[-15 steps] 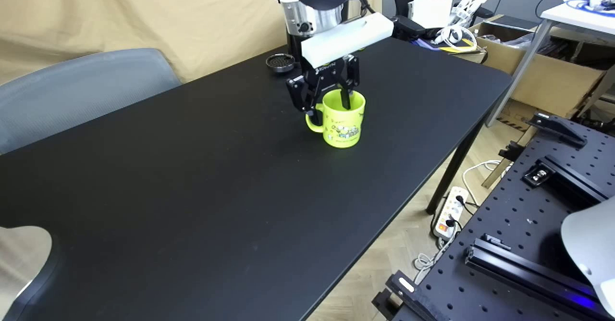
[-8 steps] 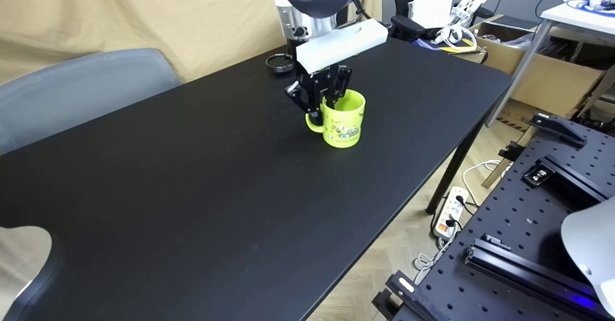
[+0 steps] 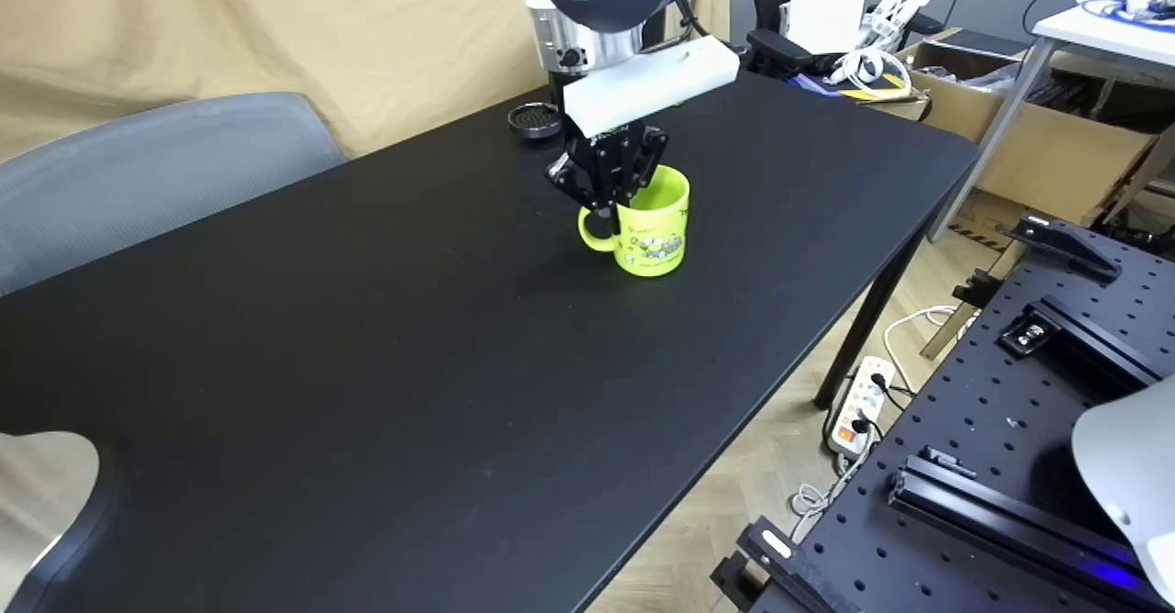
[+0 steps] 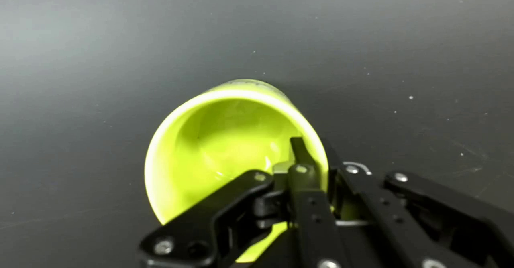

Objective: Move the green cup forward

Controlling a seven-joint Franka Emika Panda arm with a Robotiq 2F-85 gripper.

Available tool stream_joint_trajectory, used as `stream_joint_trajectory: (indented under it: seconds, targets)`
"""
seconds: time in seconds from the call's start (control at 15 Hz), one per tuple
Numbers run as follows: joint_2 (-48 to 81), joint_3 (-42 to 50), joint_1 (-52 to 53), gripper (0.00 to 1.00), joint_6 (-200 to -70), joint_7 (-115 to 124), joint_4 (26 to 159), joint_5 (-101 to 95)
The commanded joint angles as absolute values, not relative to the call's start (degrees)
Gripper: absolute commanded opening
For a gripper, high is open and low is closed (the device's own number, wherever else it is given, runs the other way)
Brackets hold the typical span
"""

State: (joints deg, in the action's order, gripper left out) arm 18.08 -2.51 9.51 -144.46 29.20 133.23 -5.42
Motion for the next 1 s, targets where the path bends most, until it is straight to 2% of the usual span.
stream_joint_trajectory:
  seconds: [0.0, 0.6, 0.93]
  targets:
    - [15.51, -0.92, 8.85, 0.03, -142.03, 27.31, 131.48, -3.88]
    - [19.66, -0.55, 0.40, 0.03, -136.29, 12.04, 120.78, 8.53]
    - [24.71, 0.28, -0.29, 0.03, -132.85, 12.16, 115.84, 8.63]
